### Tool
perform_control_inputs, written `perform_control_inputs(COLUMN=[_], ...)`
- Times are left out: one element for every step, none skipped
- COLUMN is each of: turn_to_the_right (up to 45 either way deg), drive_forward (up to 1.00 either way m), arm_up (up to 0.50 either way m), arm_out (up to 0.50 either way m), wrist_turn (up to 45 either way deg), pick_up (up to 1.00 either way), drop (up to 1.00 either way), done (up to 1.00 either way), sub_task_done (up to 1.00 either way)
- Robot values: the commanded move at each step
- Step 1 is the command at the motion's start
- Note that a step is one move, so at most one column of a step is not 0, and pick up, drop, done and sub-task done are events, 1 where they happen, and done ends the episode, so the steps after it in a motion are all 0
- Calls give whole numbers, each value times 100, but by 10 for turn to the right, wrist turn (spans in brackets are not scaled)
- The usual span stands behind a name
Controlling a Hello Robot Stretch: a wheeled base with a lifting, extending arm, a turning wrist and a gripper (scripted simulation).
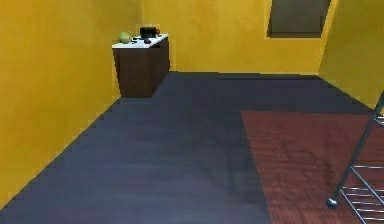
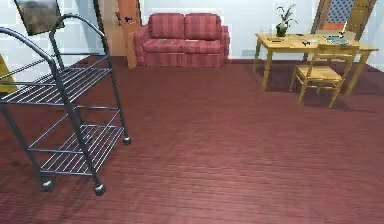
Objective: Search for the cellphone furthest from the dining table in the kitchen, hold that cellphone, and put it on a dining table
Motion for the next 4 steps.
perform_control_inputs(turn_to_the_right=[0, 0, 0, -30], drive_forward=[100, 100, 100, 0], arm_up=[0, 0, 0, 0], arm_out=[0, 0, 0, 0], wrist_turn=[0, 0, 0, 0], pick_up=[0, 0, 0, 0], drop=[0, 0, 0, 0], done=[0, 0, 0, 0], sub_task_done=[0, 0, 0, 0])
